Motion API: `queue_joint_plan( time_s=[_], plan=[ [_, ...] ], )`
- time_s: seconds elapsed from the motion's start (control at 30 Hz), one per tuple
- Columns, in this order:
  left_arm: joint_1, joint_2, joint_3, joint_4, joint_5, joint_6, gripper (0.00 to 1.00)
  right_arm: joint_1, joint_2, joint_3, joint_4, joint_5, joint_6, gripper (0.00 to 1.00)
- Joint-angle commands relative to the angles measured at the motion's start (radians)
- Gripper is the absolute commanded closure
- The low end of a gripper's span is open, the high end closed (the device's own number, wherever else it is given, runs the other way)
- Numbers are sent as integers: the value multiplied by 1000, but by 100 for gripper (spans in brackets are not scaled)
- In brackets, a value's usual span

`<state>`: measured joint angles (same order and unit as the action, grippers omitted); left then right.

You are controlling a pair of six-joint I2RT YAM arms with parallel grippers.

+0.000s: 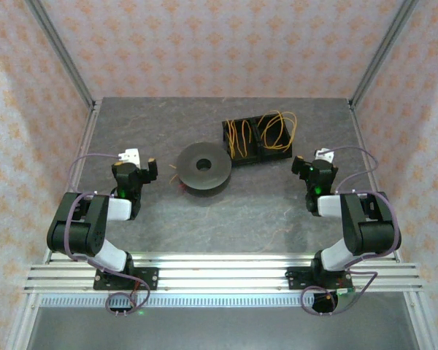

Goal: Wrap the cables

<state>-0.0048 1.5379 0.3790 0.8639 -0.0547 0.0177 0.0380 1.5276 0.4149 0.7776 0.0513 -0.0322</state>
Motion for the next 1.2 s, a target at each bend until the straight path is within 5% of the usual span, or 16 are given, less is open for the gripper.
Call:
queue_joint_plan(
  time_s=[0.0, 0.2, 0.37, 0.57, 0.83, 0.97, 1.17],
  plan=[
    [0, -6, 13, 15, 10, 8, 0, -6, -1, 5, 0, 1, -17, 1],
    [-10, -48, -29, 56, 20, 23, 0, 6, -77, -27, 3, -37, -50, 1],
    [-45, -241, -148, 119, -9, 44, 0, 68, -332, -14, -241, 51, -46, 1],
    [-78, -654, -11, -471, 6, -107, 1, 81, -692, 131, -708, 29, 113, 1],
    [-107, -995, 134, -919, 302, -671, 1, 82, -959, 427, -1350, -124, 402, 1],
    [-112, -1062, 175, -1112, 408, -777, 1, 82, -959, 501, -1541, -99, 514, 1],
    [-107, -941, 222, -1217, 508, -751, 1, 80, -912, 475, -1485, -290, 548, 1]
  ],
)
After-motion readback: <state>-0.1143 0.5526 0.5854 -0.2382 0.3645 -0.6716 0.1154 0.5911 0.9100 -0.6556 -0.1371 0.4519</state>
